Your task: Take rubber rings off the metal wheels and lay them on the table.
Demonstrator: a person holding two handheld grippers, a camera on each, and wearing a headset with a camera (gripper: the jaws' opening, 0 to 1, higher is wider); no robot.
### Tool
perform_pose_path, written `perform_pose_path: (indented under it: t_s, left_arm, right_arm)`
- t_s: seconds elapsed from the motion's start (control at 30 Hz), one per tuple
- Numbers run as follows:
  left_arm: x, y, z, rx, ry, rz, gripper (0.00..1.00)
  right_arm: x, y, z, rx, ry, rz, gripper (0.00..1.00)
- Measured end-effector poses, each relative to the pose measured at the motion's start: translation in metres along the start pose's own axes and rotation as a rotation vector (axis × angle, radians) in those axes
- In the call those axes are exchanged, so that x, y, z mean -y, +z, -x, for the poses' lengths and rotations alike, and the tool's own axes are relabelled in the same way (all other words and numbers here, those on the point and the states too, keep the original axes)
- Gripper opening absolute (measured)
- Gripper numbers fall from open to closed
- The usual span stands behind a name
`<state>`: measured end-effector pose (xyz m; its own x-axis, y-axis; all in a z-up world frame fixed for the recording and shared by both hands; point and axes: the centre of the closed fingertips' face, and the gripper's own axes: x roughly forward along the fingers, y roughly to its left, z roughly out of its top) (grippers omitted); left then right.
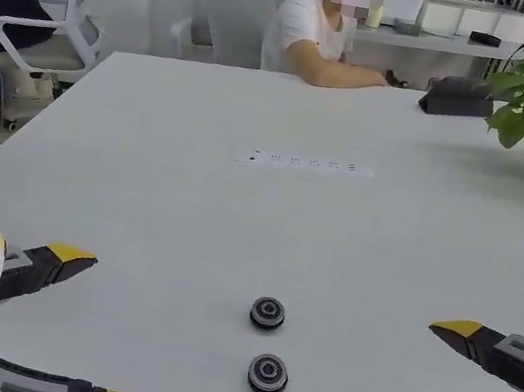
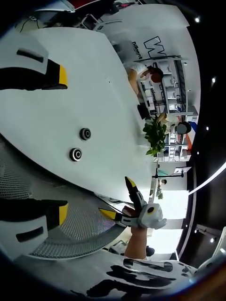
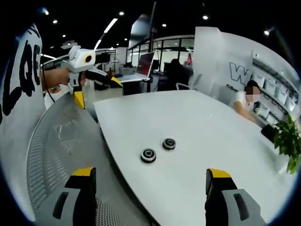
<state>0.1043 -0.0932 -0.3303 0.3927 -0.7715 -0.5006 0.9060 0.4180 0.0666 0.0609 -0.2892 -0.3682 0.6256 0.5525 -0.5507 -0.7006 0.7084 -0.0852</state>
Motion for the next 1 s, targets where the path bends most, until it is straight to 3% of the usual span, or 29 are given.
perform_pose_path:
  t_s: [1.0]
  left_arm:
    - [-0.003, 0.008, -0.027, -0.016, -0.032, -0.060, 0.95]
  right_arm:
    - [0.008, 0.001, -0.021, 0.005, 0.026, 0.005, 0.96]
